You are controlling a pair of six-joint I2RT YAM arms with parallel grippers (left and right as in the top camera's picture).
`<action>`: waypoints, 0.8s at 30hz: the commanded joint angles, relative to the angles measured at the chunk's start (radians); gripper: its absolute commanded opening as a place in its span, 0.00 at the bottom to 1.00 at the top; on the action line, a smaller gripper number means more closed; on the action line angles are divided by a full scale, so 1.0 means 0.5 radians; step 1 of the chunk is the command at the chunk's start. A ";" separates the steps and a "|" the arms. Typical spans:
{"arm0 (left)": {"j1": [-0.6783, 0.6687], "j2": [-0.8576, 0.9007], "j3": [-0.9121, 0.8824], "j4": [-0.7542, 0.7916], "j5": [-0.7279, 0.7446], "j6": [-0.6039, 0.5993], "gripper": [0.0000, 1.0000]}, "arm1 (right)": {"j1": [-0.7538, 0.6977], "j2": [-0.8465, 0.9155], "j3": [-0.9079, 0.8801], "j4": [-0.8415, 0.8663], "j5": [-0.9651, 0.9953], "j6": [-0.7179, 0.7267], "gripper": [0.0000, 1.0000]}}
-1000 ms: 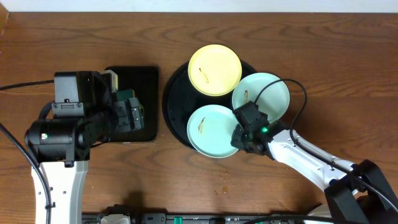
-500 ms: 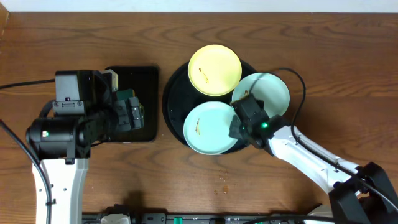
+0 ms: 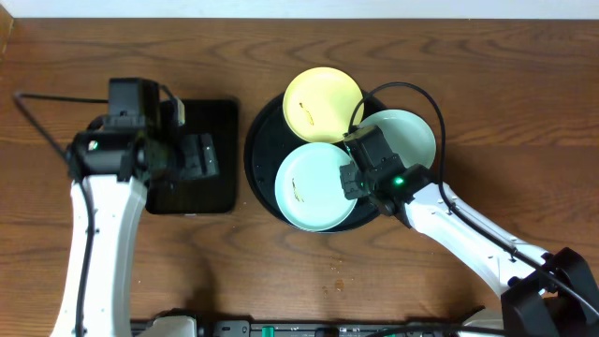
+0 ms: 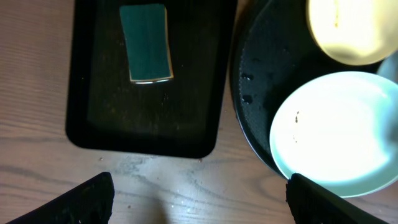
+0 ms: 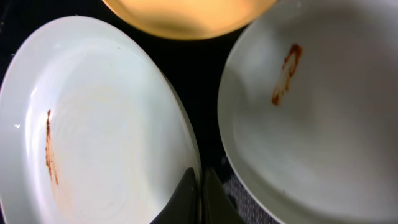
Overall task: Clean dirty plates on tray and stack at the side
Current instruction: 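Lower the left gripper and grasp the green-and-yellow sponge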
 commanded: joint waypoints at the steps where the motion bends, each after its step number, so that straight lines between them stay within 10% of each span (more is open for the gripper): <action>1: 0.007 0.153 -0.007 0.042 -0.031 -0.051 0.88 | 0.033 -0.043 0.028 0.017 0.032 -0.117 0.02; 24: 0.111 0.951 -0.007 0.440 -0.346 -0.188 0.89 | 0.035 -0.042 0.024 0.012 0.034 -0.116 0.02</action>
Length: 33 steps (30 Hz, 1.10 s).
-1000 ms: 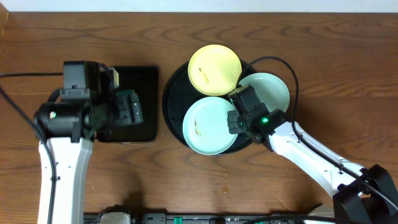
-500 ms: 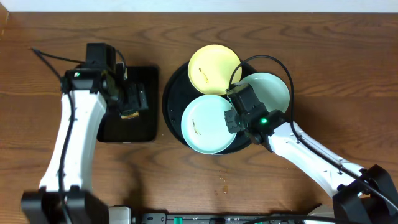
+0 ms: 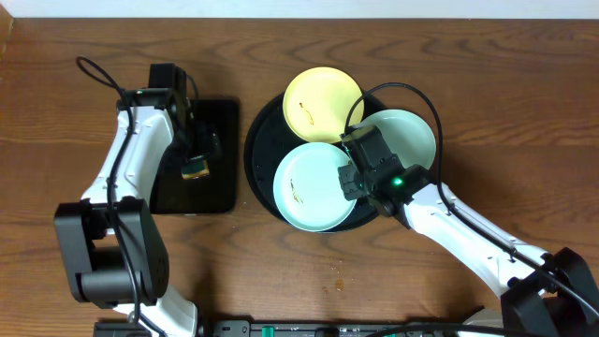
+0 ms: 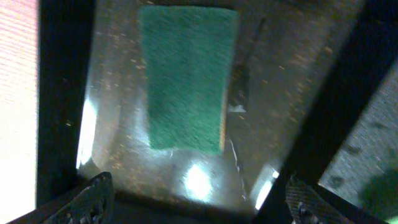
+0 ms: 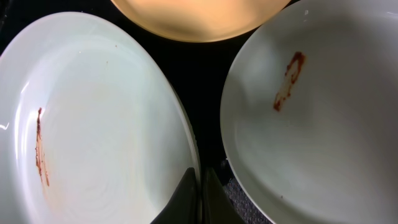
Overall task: Clean dirty plates on tray and stack at the side
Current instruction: 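Lower the left gripper and grasp the green-and-yellow sponge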
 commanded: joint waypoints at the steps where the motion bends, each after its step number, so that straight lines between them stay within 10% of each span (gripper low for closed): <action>1: 0.047 0.062 -0.008 0.024 -0.078 -0.037 0.88 | 0.021 -0.042 0.024 -0.002 0.021 -0.031 0.02; 20: 0.047 0.455 -0.011 0.116 -0.047 -0.043 0.75 | 0.021 -0.041 0.022 -0.007 0.020 -0.031 0.01; 26: 0.047 0.463 -0.011 0.149 -0.048 -0.043 0.50 | 0.021 -0.041 0.021 -0.008 0.021 -0.031 0.01; 30: 0.047 0.463 -0.011 0.144 -0.048 -0.043 0.11 | 0.021 -0.041 0.022 -0.008 0.020 -0.031 0.01; 33: 0.047 0.463 -0.011 0.142 -0.048 -0.043 0.08 | 0.021 -0.041 0.021 -0.008 0.020 -0.031 0.01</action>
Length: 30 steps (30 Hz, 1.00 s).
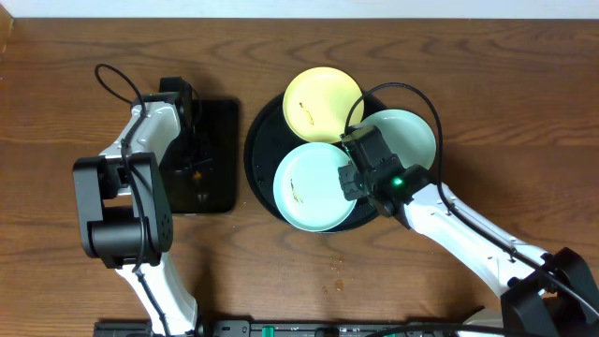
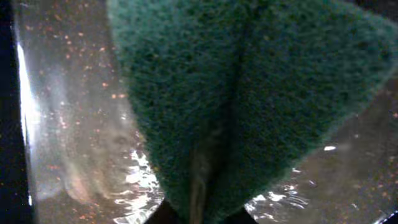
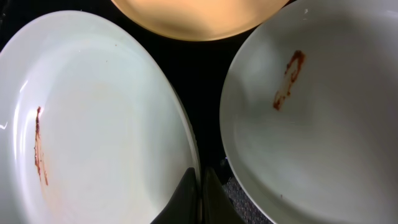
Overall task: Clean dirty plates on tray and stack at the side
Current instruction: 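Lower the left gripper and grasp the green-and-yellow sponge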
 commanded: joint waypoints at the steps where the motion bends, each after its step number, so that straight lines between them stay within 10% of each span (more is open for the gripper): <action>1: 0.005 0.030 -0.011 0.003 -0.011 -0.001 0.08 | 0.021 -0.041 0.021 -0.002 0.019 -0.030 0.01; 4: 0.005 0.030 -0.010 0.040 -0.011 -0.001 0.63 | 0.021 -0.041 0.021 -0.002 0.019 -0.030 0.01; 6: 0.005 0.030 -0.010 0.082 -0.011 -0.001 0.74 | 0.021 -0.041 0.021 -0.001 0.019 -0.030 0.01; 20: 0.005 0.030 -0.010 0.452 -0.013 -0.001 0.80 | 0.021 -0.041 0.021 -0.002 0.019 -0.030 0.01; 23: 0.005 0.030 -0.010 0.463 -0.013 0.000 0.20 | 0.021 -0.041 0.022 -0.002 0.019 -0.030 0.01; 25: 0.005 0.030 -0.010 0.462 -0.013 0.000 0.08 | 0.021 -0.041 0.021 -0.002 0.019 -0.030 0.01; 28: 0.005 0.030 -0.010 0.465 -0.013 0.000 0.08 | 0.021 -0.041 0.022 -0.002 0.019 -0.030 0.01; 29: 0.005 0.030 -0.010 0.465 -0.013 0.000 0.17 | 0.021 -0.041 0.021 -0.003 0.018 -0.030 0.01; 30: 0.005 0.030 -0.010 0.465 -0.013 0.000 0.49 | 0.021 -0.041 0.021 -0.008 0.018 -0.030 0.01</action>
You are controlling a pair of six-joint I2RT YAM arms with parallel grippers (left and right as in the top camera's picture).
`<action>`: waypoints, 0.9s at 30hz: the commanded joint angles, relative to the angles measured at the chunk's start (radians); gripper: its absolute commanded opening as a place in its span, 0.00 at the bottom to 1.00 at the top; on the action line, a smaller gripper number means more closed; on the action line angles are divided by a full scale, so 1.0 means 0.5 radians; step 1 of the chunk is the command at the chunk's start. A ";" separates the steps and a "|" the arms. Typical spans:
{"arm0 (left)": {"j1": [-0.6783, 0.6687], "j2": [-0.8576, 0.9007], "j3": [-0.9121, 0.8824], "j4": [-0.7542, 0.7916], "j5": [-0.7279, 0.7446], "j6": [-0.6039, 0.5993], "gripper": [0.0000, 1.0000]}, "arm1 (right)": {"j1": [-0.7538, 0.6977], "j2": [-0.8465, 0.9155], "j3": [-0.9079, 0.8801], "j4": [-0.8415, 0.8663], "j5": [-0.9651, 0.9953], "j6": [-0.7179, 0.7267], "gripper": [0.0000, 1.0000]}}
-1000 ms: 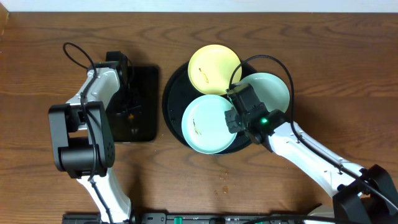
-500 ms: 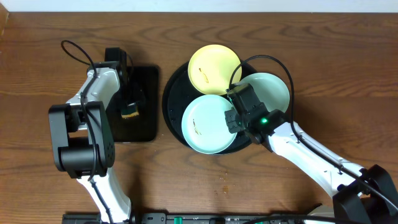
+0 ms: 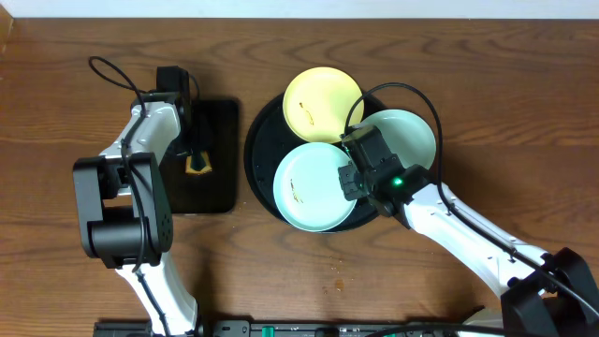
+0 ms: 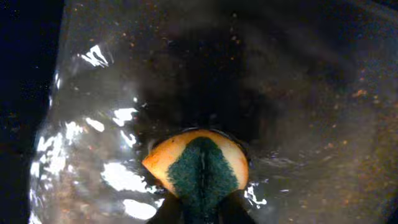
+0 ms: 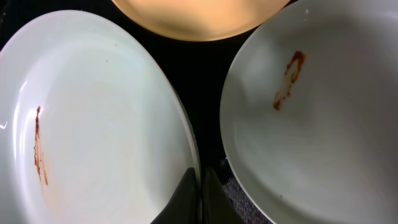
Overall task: Clean dirty plates on tray and stack at the side
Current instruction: 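Lower the left gripper and grasp the green-and-yellow sponge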
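On the round black tray [image 3: 255, 150] lie three plates: a yellow one [image 3: 323, 103] at the back, a pale one [image 3: 404, 139] with a red smear at the right, and a pale blue one [image 3: 309, 187] in front, smeared near its left rim. My right gripper [image 5: 200, 186] is shut on the front plate's right rim [image 5: 186, 143]. My left gripper [image 4: 200, 210] is shut on a green and yellow sponge [image 4: 199, 168], folded between the fingers and held a little above the black rectangular tray [image 3: 220, 140].
The rectangular tray's wet, speckled bottom [image 4: 298, 93] lies under the sponge. A few crumbs [image 3: 339, 271] dot the wooden table [image 3: 468, 65] in front of the round tray. The right arm's cable [image 3: 426, 98] arcs over the right plate.
The left gripper, then pressed down on the sponge in the rectangular tray, now holds it folded and raised off the tray's bottom. The right gripper and the plates have not moved.
At first the left gripper was open with the sponge lying flat in the rectangular tray. It then stood open close over the sponge, then shut on it, and now holds it lifted. The right gripper has stayed shut on the front plate's rim throughout.
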 commanded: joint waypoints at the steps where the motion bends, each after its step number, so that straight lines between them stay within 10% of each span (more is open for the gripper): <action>1: 0.005 0.031 -0.010 -0.001 -0.006 0.001 0.70 | 0.021 -0.041 0.021 -0.019 0.018 -0.024 0.01; 15: 0.005 0.031 -0.020 -0.127 -0.005 0.000 0.66 | 0.021 -0.041 0.022 -0.034 0.019 -0.023 0.01; 19: -0.001 0.031 -0.046 -0.098 -0.004 0.000 0.08 | 0.021 -0.041 0.021 -0.034 0.019 -0.023 0.01; 27: 0.001 -0.328 0.043 -0.146 0.032 0.063 0.07 | 0.021 -0.041 0.021 -0.046 0.021 -0.024 0.01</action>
